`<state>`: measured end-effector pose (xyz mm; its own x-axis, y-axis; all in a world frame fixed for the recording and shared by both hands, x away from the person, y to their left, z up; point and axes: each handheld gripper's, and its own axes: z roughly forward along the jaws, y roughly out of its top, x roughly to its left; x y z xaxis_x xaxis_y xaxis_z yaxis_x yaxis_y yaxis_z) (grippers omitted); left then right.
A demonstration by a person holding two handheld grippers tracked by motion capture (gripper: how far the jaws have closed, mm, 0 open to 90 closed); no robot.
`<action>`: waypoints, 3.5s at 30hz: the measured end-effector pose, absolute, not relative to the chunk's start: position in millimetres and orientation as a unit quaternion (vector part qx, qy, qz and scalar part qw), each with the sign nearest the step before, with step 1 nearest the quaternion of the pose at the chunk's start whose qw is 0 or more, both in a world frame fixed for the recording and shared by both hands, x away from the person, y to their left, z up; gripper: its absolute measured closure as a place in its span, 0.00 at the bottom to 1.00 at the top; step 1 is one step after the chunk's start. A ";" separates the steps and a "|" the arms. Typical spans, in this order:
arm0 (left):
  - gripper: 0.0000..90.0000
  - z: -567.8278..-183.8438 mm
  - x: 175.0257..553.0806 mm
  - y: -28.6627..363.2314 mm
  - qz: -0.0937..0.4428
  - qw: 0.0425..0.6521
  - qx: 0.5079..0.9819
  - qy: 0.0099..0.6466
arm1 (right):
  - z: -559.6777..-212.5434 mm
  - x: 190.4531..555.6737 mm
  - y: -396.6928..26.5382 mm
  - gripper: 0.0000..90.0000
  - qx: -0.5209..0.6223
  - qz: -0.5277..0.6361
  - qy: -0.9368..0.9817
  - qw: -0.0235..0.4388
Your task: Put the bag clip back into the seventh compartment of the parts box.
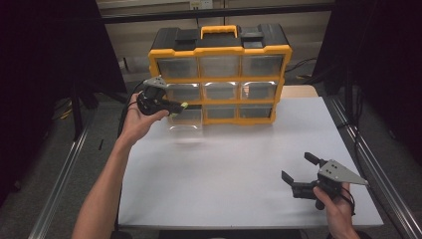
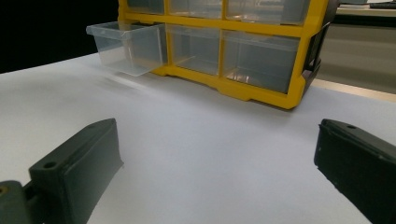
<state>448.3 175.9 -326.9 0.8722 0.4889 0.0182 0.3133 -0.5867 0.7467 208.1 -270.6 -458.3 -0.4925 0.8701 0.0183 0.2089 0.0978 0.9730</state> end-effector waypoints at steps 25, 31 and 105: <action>0.87 -337.3 476.6 165.1 0.094 0.328 0.915 0.214 | -458.6 208.0 -271.3 0.00 0.402 0.539 0.675 0.305; 0.87 -344.9 476.8 163.5 0.090 0.324 0.914 0.228 | -459.0 208.4 -271.0 0.00 0.402 0.537 0.677 0.303; 0.24 -376.6 478.2 161.2 0.127 0.353 0.873 0.312 | -460.6 208.6 -275.2 0.00 0.409 0.541 0.671 0.301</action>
